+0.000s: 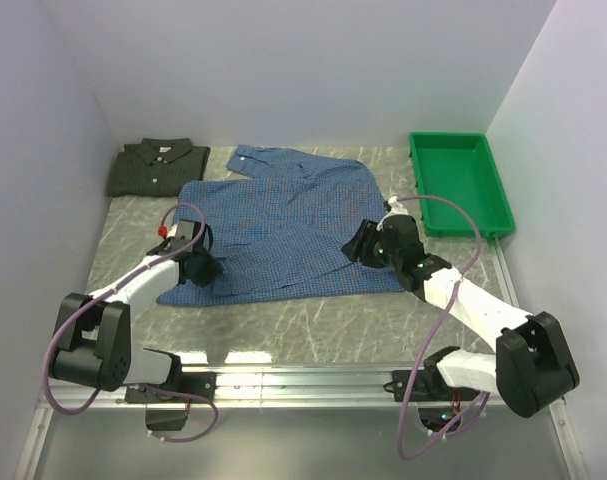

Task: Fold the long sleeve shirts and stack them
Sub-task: Fold the shirt

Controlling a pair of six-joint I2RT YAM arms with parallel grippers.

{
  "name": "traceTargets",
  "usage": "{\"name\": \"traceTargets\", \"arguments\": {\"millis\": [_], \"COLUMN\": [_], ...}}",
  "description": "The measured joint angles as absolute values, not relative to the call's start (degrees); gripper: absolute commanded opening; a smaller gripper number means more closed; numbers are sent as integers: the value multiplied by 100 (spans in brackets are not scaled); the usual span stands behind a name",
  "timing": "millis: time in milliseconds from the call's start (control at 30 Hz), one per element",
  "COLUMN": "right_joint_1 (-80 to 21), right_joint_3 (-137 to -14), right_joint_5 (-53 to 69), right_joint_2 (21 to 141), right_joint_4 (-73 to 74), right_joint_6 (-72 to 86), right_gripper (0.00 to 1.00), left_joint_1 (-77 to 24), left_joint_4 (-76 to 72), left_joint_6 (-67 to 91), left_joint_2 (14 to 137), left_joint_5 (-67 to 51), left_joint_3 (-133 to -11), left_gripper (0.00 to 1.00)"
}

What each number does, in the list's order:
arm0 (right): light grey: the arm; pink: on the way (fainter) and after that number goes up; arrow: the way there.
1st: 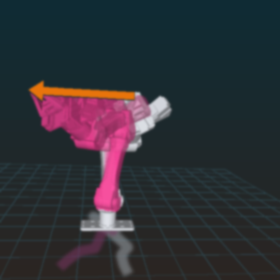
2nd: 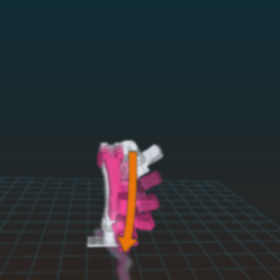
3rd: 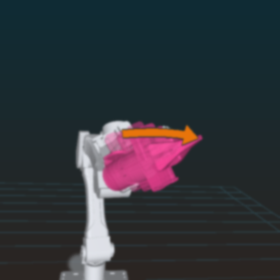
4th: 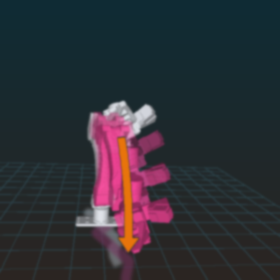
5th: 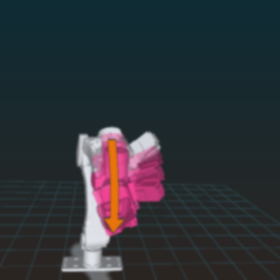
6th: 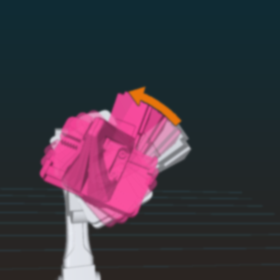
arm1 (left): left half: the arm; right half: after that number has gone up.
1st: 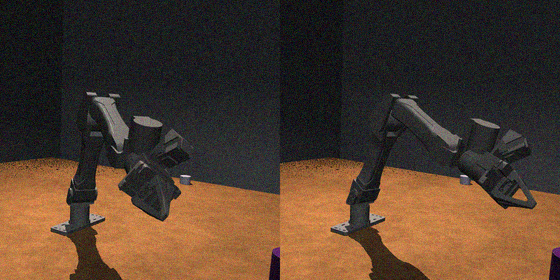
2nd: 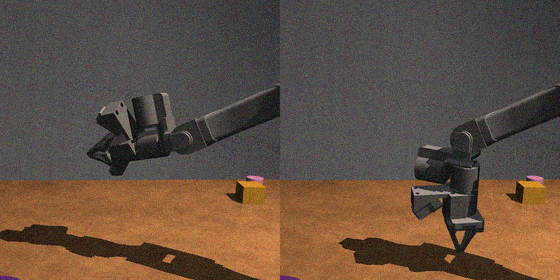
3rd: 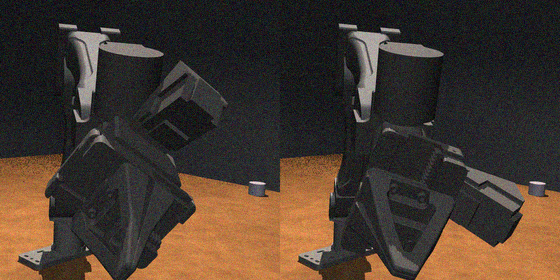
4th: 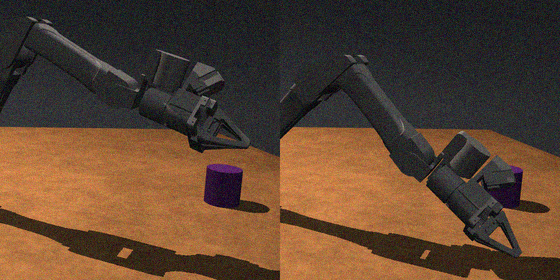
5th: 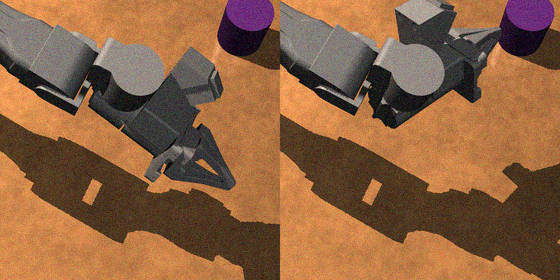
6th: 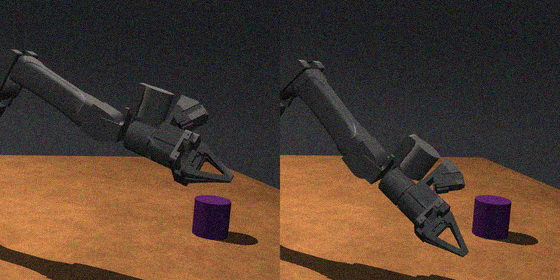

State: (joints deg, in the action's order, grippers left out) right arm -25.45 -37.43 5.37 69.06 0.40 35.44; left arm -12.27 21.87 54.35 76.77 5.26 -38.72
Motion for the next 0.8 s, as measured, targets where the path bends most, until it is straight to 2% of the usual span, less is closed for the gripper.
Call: {"name": "traceTargets", "arguments": {"millis": [67,100,200,567,733,800], "right_joint_1": [-2541,-2528,-2443,-2224,-2191,-2191], "right_joint_3": [-3673,-3636,-3535,-2963,-2759,-2729], "right_joint_5": [499,478,436,399,460,510], "right_joint_2": [6860,6845,6834,6740,6740,6740], "right_joint_4": [47,34,27,-141,-257,-263], "right_joint_6": [3548,3555,3660,4311,4499,4519], "right_gripper": [56,56,56,57,57,57], "left_joint_1": [-1280,-1304,-1352,-1380,-1398,-1402], "left_joint_4": [2215,2235,2353,2641,2639,2652], "left_joint_6": [5428,5411,5317,4694,4541,4528], "left_joint_2": [7677,7677,7677,7784,7830,7961], "left_joint_5": [598,644,770,1468,1673,1763], "left_joint_3": [-3922,-3964,-4160,-5094,-5129,-5129], "left_gripper": [17,9,1,0,3,9]}}
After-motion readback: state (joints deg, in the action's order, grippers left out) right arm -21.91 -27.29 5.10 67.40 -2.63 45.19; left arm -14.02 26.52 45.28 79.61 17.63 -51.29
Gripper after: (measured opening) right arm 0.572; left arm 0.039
